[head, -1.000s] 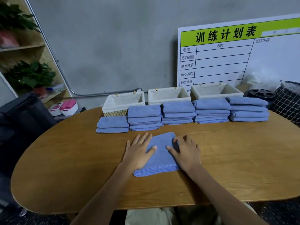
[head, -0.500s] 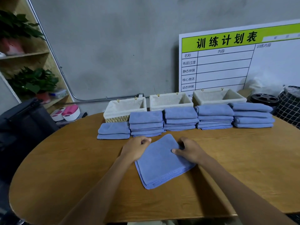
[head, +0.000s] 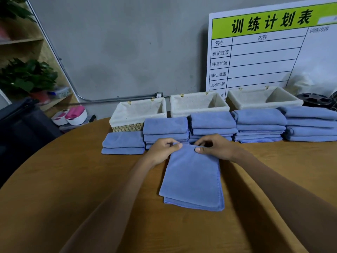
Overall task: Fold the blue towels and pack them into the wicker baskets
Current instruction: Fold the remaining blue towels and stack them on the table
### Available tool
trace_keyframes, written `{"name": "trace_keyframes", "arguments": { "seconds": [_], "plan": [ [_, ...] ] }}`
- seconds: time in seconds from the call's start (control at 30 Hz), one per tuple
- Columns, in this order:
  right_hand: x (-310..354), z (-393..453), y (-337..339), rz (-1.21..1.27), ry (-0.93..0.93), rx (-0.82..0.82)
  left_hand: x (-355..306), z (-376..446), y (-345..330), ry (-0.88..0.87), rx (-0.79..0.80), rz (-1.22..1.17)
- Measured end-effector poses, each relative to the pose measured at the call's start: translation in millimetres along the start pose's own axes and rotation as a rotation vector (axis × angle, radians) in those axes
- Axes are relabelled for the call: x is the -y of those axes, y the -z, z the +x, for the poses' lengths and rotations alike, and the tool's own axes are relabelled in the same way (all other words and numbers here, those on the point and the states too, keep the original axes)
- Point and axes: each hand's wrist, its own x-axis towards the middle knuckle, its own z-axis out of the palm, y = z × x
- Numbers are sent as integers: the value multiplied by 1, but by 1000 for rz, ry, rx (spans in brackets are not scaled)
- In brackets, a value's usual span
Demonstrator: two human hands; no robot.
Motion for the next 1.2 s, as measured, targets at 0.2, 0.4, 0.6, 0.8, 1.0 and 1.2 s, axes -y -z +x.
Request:
{"name": "trace_keyframes", "arguments": {
  "seconds": [0.2,0.4,0.6,0.8,1.0,1.2],
  "plan": [
    [-1,-12,-9,97,11,-181,9,-24,7,-31,-156,-70],
    [25,-30,-26,188,124,-349,-4,-51,19,-74,-225,-120],
    [53,-69,-27,186,216,-372,-20,-93,22,-164,-248,-124],
    [63,-118,-34,129,245,-296,-29,-140,13,-247,-202,42],
    [58,-144,-44,112,196,-88,-23,-165,0,-178,-73,235],
    [57,-135,-56,29,130,-299,-23,-159,-13,-153,-176,250]
  ]
}}
